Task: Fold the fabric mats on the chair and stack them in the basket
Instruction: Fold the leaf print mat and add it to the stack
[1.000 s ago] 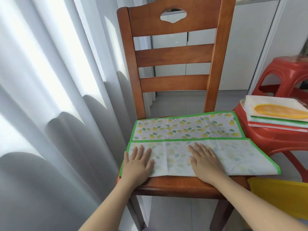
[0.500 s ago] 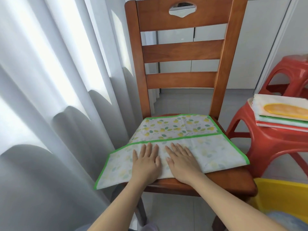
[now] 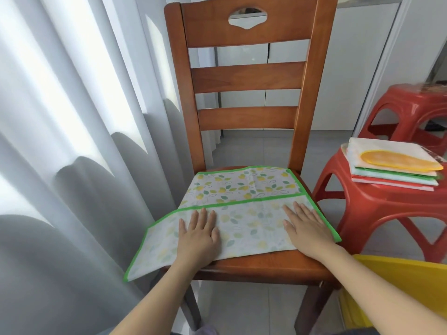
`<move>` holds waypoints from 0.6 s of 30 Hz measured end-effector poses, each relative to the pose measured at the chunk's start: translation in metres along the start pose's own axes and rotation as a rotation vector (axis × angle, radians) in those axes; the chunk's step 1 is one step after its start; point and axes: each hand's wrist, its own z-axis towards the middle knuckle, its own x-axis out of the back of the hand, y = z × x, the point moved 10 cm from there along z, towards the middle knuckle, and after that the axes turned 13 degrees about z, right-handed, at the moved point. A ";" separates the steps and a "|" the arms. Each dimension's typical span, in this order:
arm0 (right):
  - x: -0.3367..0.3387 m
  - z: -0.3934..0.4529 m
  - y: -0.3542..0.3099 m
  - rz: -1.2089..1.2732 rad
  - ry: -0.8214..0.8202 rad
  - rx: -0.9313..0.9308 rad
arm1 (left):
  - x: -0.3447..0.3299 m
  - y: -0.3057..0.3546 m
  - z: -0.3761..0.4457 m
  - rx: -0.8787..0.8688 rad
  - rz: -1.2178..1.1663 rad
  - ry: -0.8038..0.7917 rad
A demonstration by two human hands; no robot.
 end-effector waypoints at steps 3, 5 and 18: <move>0.003 -0.001 -0.017 0.043 0.006 0.050 | 0.000 0.014 -0.002 -0.029 0.002 -0.010; 0.001 -0.003 -0.028 0.070 -0.007 0.092 | 0.001 0.035 -0.005 -0.088 -0.005 0.001; 0.004 0.007 -0.040 0.090 0.121 0.117 | 0.041 0.066 0.051 -0.066 -0.081 0.219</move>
